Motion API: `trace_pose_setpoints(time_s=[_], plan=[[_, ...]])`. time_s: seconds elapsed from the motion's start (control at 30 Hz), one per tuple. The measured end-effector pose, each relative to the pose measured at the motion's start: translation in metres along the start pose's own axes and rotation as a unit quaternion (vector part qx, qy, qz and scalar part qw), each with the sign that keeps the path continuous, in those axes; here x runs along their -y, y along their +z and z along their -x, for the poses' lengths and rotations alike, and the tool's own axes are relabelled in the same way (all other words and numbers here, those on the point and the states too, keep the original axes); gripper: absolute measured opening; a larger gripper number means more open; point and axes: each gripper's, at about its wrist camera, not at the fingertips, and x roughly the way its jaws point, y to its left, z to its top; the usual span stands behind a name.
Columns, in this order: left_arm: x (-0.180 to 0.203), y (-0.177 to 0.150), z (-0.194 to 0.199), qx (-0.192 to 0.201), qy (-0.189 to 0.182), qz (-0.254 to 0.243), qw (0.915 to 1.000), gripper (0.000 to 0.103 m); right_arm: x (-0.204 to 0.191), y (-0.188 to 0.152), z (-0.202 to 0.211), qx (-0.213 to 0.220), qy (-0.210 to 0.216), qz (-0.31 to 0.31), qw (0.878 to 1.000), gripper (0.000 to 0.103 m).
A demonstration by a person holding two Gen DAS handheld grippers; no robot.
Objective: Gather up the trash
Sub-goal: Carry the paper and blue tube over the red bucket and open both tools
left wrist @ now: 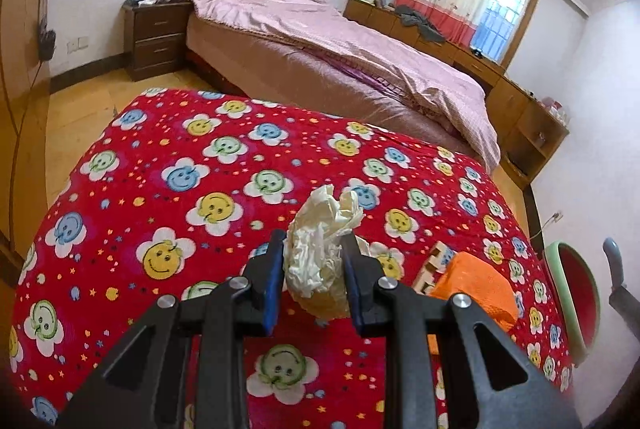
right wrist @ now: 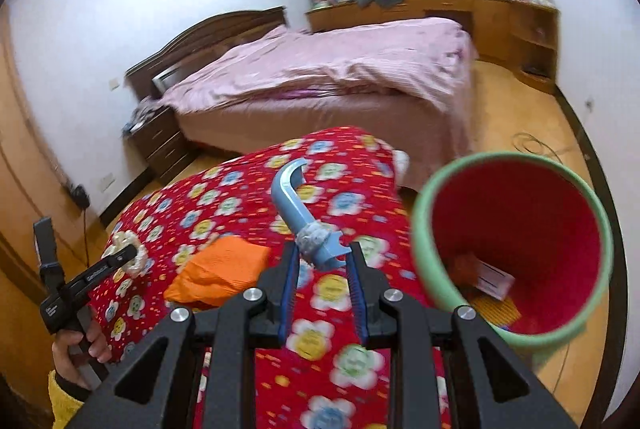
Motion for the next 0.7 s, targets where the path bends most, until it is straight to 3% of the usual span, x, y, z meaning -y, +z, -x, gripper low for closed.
trace_pose_setpoints(time_s=[0.3, 0.7], plan=[[0.043, 0.001, 0.027, -0.003, -0.045, -0.036, 0.9983, 0.027, 0.068, -0.018, 0.040, 0.025, -0.043, -0.073, 0.996, 0.026], [0.132, -0.013, 0.056, -0.028, -0.126, -0.089, 0.9877, 0.027, 0.123, -0.039, 0.060, 0.036, -0.054, -0.135, 0.989, 0.026]])
